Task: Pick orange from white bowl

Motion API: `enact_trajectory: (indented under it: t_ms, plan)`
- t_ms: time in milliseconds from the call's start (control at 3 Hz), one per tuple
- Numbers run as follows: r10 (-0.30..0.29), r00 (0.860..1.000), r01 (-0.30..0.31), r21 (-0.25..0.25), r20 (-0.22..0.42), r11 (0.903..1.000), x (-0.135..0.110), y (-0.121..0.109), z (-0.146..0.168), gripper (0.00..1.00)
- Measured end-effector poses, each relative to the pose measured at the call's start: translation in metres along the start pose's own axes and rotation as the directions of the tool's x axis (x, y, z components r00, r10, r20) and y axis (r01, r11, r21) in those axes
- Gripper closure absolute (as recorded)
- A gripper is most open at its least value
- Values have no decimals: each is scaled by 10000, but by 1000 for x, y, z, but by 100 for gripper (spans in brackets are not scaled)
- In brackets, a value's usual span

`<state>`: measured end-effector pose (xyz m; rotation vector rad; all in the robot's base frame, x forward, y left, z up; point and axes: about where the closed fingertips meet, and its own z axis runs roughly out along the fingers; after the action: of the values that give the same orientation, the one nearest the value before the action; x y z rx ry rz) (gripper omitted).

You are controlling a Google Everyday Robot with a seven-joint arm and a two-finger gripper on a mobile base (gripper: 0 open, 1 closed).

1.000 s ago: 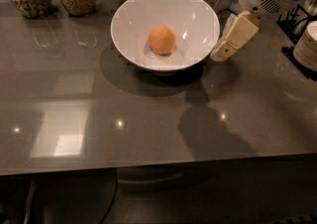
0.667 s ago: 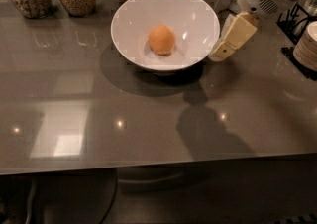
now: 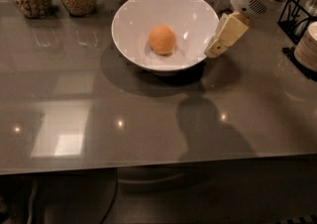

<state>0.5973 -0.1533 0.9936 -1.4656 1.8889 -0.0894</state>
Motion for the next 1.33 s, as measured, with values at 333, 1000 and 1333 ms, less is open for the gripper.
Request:
enact_trajectory:
  t_ms: [333, 1000, 1333]
  plan:
    - [-80, 9997, 80, 10, 227, 10000, -12, -14, 27, 0]
    - [-56, 9961, 85, -325, 882, 9994, -34, -23, 75, 19]
    - [39, 9932, 14, -458, 1162, 9989, -39, -23, 97, 19]
